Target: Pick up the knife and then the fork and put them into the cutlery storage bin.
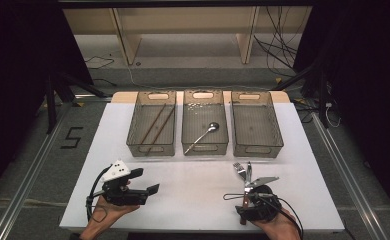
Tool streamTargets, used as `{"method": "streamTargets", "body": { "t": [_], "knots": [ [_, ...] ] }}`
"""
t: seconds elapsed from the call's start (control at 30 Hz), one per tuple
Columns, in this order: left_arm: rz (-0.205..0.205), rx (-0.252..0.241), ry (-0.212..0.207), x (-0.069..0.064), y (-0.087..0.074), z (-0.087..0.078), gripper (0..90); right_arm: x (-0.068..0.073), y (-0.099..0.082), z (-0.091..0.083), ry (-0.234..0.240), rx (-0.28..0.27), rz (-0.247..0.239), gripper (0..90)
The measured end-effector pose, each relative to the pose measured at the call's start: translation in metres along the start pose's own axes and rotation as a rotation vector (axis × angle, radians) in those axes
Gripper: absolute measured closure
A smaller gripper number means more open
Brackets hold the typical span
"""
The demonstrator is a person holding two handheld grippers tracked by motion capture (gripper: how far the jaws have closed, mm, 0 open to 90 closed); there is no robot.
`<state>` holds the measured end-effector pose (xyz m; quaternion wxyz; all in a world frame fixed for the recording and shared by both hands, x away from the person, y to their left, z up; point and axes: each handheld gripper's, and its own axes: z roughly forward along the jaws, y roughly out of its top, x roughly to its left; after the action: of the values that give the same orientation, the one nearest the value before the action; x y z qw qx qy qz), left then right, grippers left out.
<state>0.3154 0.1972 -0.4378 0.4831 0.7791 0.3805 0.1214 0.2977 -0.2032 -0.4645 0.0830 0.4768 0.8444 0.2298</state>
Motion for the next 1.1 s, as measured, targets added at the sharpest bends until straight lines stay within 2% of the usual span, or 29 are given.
{"method": "streamTargets", "body": {
  "t": [0.13,0.4,0.57,0.8,0.9,1.1],
  "knots": [
    [0.002,-0.006,0.002,0.000,0.000,-0.001,17.1,0.001,0.004,0.002,-0.009,0.022,-0.004,38.5],
    [0.005,-0.007,-0.003,-0.002,0.000,0.000,17.1,0.000,0.018,0.008,-0.030,0.105,-0.002,41.9],
    [0.008,-0.003,-0.003,-0.002,0.000,0.000,17.1,-0.001,0.022,0.008,-0.029,0.137,-0.005,43.9],
    [0.013,-0.001,-0.007,-0.003,0.000,0.001,17.1,-0.004,0.025,0.008,-0.022,0.156,0.003,47.2],
    [0.010,-0.002,-0.007,-0.004,0.000,0.001,17.1,-0.007,0.026,0.007,-0.023,0.162,0.014,53.8],
    [0.010,-0.002,-0.009,-0.004,0.000,0.001,17.1,-0.009,0.025,0.006,-0.026,0.157,0.018,58.6]
  ]
}}
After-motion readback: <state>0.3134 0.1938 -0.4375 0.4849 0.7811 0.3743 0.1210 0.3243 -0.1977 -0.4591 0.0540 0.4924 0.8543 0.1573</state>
